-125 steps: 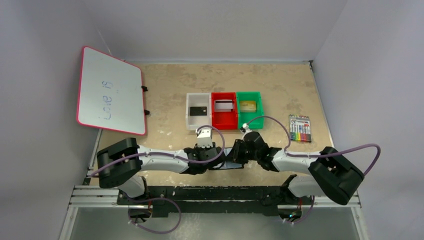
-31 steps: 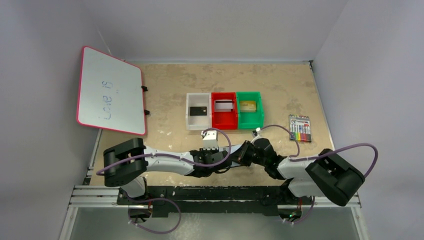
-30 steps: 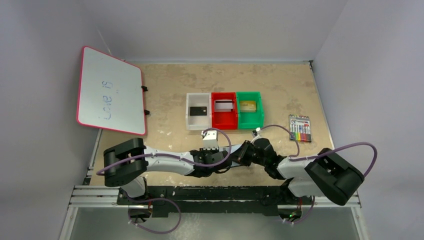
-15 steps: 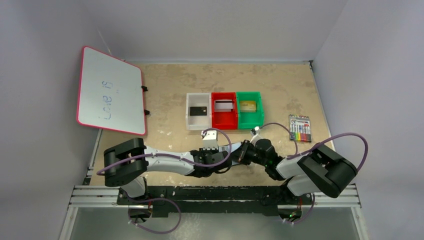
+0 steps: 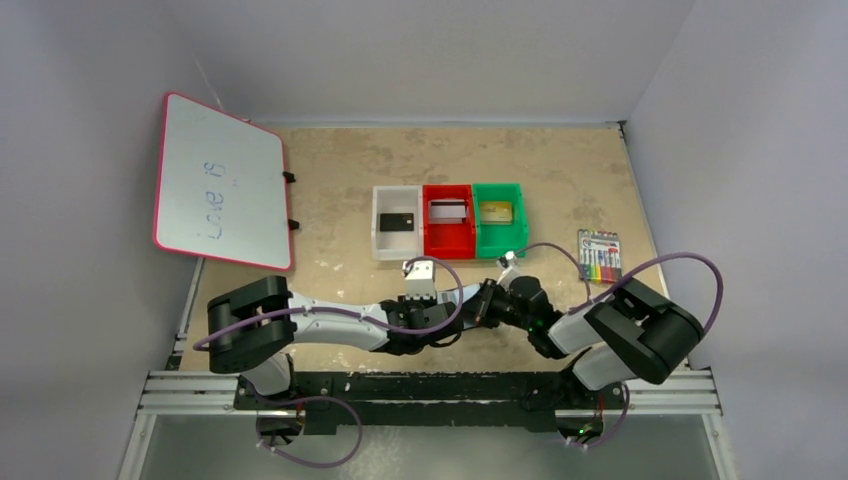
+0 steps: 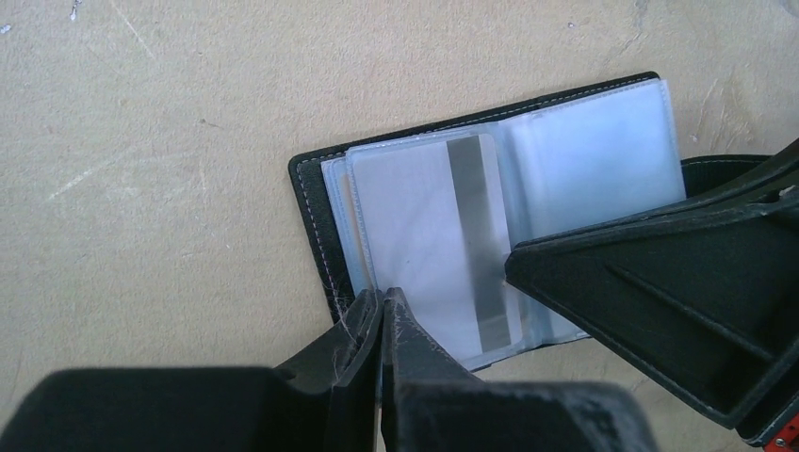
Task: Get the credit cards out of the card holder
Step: Remove the credit card from the card holder.
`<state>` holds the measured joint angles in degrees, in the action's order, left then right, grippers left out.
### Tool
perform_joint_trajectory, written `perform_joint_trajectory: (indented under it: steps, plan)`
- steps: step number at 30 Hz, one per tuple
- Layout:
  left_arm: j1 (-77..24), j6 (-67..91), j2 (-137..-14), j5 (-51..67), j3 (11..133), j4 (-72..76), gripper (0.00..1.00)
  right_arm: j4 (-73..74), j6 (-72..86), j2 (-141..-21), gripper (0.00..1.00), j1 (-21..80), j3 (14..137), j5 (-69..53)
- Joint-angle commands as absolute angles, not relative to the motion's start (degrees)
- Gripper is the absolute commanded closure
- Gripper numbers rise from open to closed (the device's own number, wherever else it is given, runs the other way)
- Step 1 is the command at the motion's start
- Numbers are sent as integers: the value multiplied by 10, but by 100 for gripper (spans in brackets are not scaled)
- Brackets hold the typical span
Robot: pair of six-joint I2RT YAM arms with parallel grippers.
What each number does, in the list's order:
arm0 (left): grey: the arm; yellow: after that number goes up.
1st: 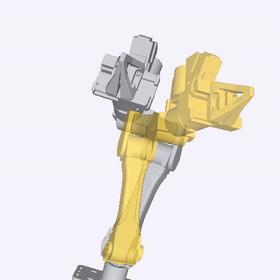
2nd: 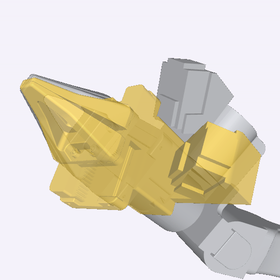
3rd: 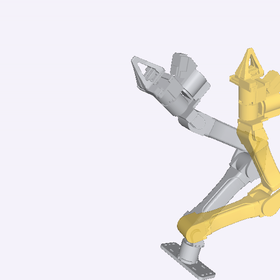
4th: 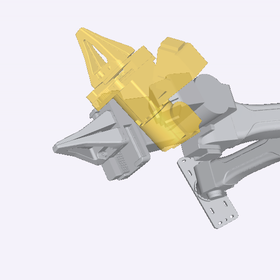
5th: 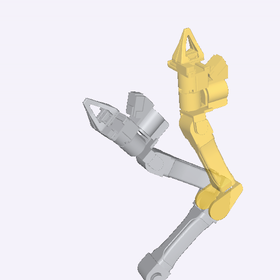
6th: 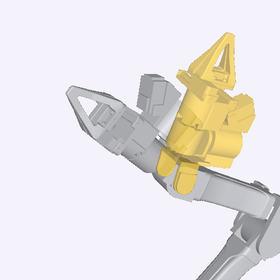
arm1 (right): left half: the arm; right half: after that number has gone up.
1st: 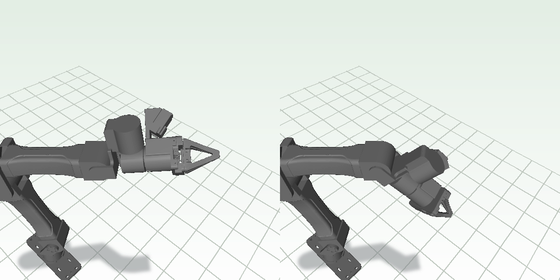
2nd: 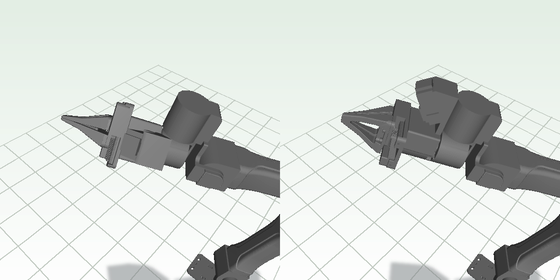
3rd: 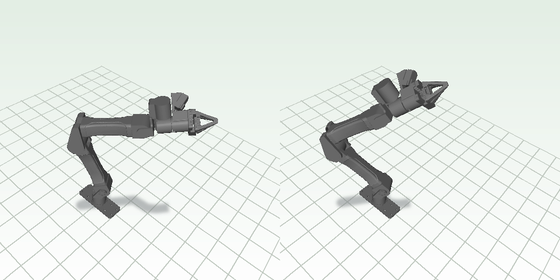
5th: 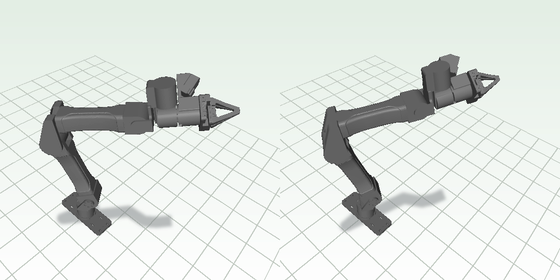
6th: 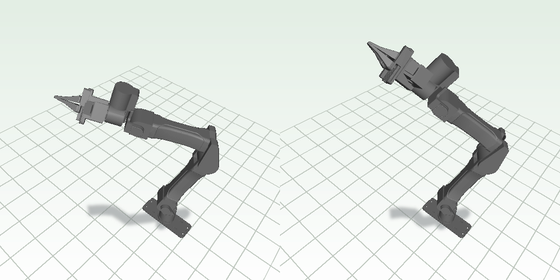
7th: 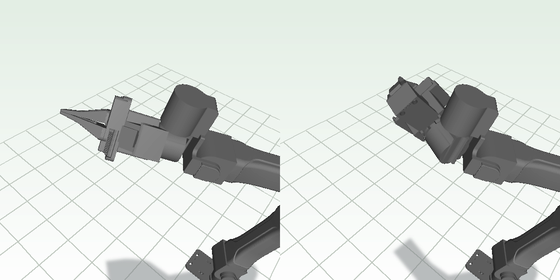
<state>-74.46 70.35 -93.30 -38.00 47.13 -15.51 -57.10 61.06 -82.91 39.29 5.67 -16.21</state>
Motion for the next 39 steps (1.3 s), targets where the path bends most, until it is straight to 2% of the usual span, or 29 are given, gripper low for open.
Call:
perform_joint_trajectory:
  steps: [1,7,16,27,34,36,39]
  plan:
    - [-748,702,-949,-339,467,-120,100,-636,619,-861,91,408,80,-251]
    - [-748,700,-946,-338,467,-118,100,-684,626,-912,83,408,83,-270]
    - [-748,696,-946,-339,468,-121,100,-539,608,-867,77,408,94,-184]
    - [-748,697,-946,-338,460,-106,100,-480,594,-833,84,408,103,-160]
    - [-748,701,-943,-330,449,-81,100,-688,650,-874,97,408,58,-251]
    - [-748,701,-940,-327,443,-68,100,-704,659,-872,95,408,57,-236]
    - [-748,701,-932,-319,429,-43,100,-634,639,-858,87,409,82,-214]
